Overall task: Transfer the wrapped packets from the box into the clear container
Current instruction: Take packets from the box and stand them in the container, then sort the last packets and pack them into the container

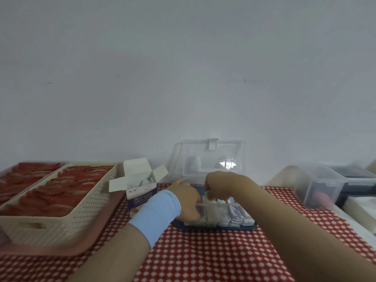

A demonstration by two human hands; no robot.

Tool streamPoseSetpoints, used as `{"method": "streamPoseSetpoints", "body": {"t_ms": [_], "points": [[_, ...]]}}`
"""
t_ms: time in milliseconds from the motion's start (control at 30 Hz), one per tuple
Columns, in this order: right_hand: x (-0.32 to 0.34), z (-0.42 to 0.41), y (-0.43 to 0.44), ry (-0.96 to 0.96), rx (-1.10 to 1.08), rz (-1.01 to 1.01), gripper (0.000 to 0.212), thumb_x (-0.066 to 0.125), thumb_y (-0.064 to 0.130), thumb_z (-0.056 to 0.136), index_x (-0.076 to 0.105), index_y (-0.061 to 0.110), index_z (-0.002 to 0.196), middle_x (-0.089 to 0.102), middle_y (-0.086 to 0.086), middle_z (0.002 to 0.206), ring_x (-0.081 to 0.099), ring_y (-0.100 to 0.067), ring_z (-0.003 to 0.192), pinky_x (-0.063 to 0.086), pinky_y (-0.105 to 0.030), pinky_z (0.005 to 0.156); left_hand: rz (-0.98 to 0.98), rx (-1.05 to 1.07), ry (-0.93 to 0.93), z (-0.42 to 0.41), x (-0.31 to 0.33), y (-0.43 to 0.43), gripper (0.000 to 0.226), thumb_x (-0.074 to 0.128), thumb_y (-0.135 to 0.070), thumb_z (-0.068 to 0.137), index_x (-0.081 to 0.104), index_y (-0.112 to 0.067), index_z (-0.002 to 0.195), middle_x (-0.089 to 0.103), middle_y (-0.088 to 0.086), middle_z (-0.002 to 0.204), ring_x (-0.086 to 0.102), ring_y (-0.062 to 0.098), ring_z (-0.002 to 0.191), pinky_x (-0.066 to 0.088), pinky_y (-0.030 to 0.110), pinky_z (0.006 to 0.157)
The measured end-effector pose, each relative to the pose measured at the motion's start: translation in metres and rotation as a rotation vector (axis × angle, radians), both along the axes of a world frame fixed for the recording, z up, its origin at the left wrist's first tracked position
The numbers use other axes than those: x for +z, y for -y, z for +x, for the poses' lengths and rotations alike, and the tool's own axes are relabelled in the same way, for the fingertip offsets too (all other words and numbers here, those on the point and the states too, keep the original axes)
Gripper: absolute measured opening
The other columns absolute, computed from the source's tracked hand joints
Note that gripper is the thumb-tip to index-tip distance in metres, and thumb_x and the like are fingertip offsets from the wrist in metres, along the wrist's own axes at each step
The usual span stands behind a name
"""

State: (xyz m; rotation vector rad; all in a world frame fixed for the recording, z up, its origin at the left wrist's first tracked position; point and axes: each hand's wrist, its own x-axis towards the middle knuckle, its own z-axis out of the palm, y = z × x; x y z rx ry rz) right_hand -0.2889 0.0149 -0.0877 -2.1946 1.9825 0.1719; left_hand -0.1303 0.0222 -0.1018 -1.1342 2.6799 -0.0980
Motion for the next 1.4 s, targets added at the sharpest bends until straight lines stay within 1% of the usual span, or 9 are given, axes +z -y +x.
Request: {"method": "streamPoseSetpoints", "body": {"t_ms": [133, 267, 500, 667, 767, 967, 1067, 1267, 1400], "points": [[-0.001, 0.002, -0.004, -0.053, 0.001, -0.038, 0.022, 0.059, 0.017, 0.094, 0.061, 0.01, 0.074, 0.062, -0.004, 0.07, 0.058, -0.021, 0.064, 0.055, -0.033, 0.071, -0.069, -0.071, -0.07, -0.004, -0.004, -0.003, 0.053, 0.036, -0.054, 0.085, 0.065, -0.03, 0.122, 0.063, -0.003, 0.118, 0.049, 0.021, 0.113, 0.026, 0.042, 0.114], [-0.001, 0.004, -0.006, -0.106, -0.012, -0.131, 0.032, 0.061, 0.02, 0.091, 0.05, 0.014, 0.062, 0.05, -0.001, 0.061, 0.053, -0.02, 0.058, 0.052, -0.031, 0.067, -0.025, -0.061, -0.059, -0.012, -0.013, 0.0, 0.043, 0.032, -0.054, 0.084, 0.065, -0.029, 0.095, 0.063, -0.002, 0.109, 0.049, 0.022, 0.104, 0.034, 0.047, 0.107], [0.01, -0.003, -0.008, -0.128, 0.023, -0.235, 0.017, 0.069, 0.022, 0.09, 0.074, 0.013, 0.103, 0.068, -0.006, 0.096, 0.067, -0.025, 0.086, 0.058, -0.035, 0.076, 0.073, 0.009, -0.053, -0.016, -0.005, -0.004, 0.013, 0.041, -0.044, 0.086, 0.047, -0.032, 0.089, 0.058, 0.005, 0.109, 0.048, 0.025, 0.103, 0.039, 0.046, 0.106], [0.003, 0.003, -0.013, -0.073, 0.013, -0.099, 0.022, 0.055, 0.021, 0.095, 0.072, 0.008, 0.092, 0.07, -0.007, 0.089, 0.062, -0.023, 0.072, 0.059, -0.037, 0.076, 0.102, 0.07, -0.148, -0.012, -0.006, -0.004, 0.023, 0.046, -0.046, 0.077, 0.047, -0.026, 0.066, 0.054, -0.002, 0.086, 0.053, 0.023, 0.085, 0.051, 0.043, 0.09], [0.013, 0.0, -0.014, 0.009, 0.013, -0.112, 0.021, 0.059, 0.023, 0.095, 0.078, 0.014, 0.094, 0.074, -0.005, 0.091, 0.07, -0.023, 0.078, 0.061, -0.039, 0.081, 0.108, 0.032, -0.262, -0.004, 0.006, -0.008, 0.03, 0.05, -0.04, 0.079, 0.073, -0.028, 0.095, 0.065, -0.006, 0.112, 0.059, 0.02, 0.103, 0.049, 0.038, 0.095], [0.062, 0.025, -0.021, 0.265, 0.041, -0.38, 0.02, 0.059, 0.026, 0.097, 0.077, 0.022, 0.102, 0.074, 0.005, 0.106, 0.066, -0.015, 0.094, 0.055, -0.034, 0.088, -0.036, 0.195, -0.654, 0.055, 0.044, -0.004, 0.023, 0.055, -0.025, 0.092, 0.069, -0.031, 0.109, 0.06, -0.009, 0.117, 0.054, 0.014, 0.114, 0.043, 0.032, 0.101], [0.066, 0.061, -0.027, 0.309, 0.13, -0.41, 0.023, 0.056, 0.025, 0.098, 0.073, 0.023, 0.114, 0.07, 0.005, 0.118, 0.063, -0.016, 0.106, 0.052, -0.032, 0.094, -0.203, 0.383, -0.591, 0.095, 0.047, 0.006, 0.03, 0.055, -0.033, 0.09, 0.06, -0.034, 0.12, 0.055, -0.006, 0.127, 0.049, 0.017, 0.12, 0.041, 0.036, 0.104], [0.023, 0.133, -0.011, -0.097, 0.352, -0.368, 0.039, 0.056, 0.026, 0.096, 0.058, 0.025, 0.135, 0.063, -0.003, 0.129, 0.057, -0.026, 0.12, 0.041, -0.041, 0.103, 0.008, 0.6, -0.553, 0.143, 0.022, 0.012, 0.094, 0.064, -0.054, 0.071, 0.032, -0.015, 0.15, 0.031, 0.007, 0.153, 0.038, 0.027, 0.138, 0.038, 0.041, 0.112], [0.008, 0.15, -0.005, -0.317, 0.343, -0.425, 0.021, 0.057, 0.019, 0.097, 0.067, 0.021, 0.115, 0.067, -0.003, 0.11, 0.056, -0.025, 0.107, 0.035, -0.038, 0.099, -0.025, 0.54, -0.593, 0.156, 0.01, 0.009, 0.085, 0.071, -0.038, 0.079, 0.031, -0.007, 0.148, 0.033, 0.007, 0.147, 0.039, 0.027, 0.134, 0.037, 0.038, 0.111]]}}
